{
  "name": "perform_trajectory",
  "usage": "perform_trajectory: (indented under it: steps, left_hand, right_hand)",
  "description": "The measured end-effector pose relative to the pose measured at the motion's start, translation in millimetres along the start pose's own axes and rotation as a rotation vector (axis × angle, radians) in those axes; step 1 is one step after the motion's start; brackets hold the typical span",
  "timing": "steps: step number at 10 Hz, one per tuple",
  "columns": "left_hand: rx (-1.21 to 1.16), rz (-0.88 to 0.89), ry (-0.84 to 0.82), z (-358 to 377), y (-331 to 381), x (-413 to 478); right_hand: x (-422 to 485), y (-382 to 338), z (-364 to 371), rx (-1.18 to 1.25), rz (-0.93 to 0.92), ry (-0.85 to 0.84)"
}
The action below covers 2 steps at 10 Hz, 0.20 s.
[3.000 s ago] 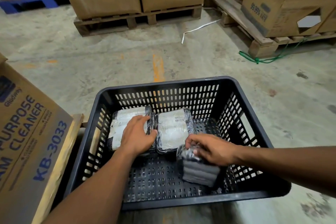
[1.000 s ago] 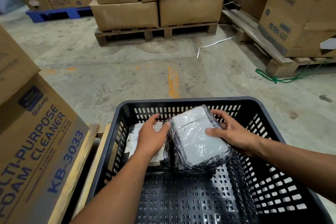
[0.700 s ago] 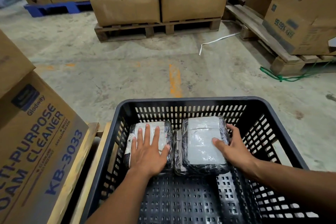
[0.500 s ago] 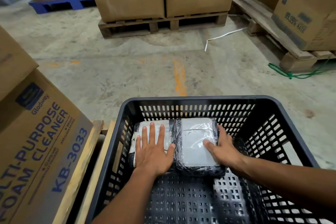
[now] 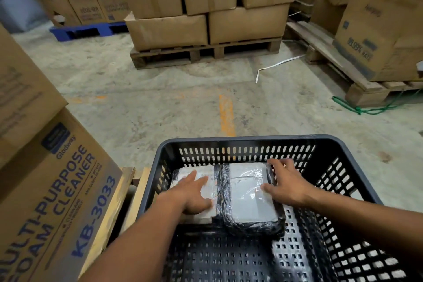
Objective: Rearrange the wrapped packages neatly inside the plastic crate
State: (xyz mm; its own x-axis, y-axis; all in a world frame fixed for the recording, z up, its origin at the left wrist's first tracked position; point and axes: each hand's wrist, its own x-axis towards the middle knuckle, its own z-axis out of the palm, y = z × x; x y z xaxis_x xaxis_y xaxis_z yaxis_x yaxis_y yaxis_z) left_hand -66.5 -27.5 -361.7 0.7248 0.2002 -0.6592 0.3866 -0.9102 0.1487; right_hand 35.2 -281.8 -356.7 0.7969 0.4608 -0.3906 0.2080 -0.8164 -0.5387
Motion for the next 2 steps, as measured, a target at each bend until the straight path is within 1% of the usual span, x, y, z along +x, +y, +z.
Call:
perform_trajectory:
  steps: [1, 2]
  left_hand:
    - [0.099, 0.017, -0.09, -48.6, 0.7, -25.8]
    - [0.08, 0.155, -0.026, -68.5, 3.2, -83.4]
  right_hand:
    - [-31.5, -15.3, -51.9, -0.096, -0.132, -0.195]
    - [-88.5, -14.3, -88.5, 0.003, -0.171, -0.35]
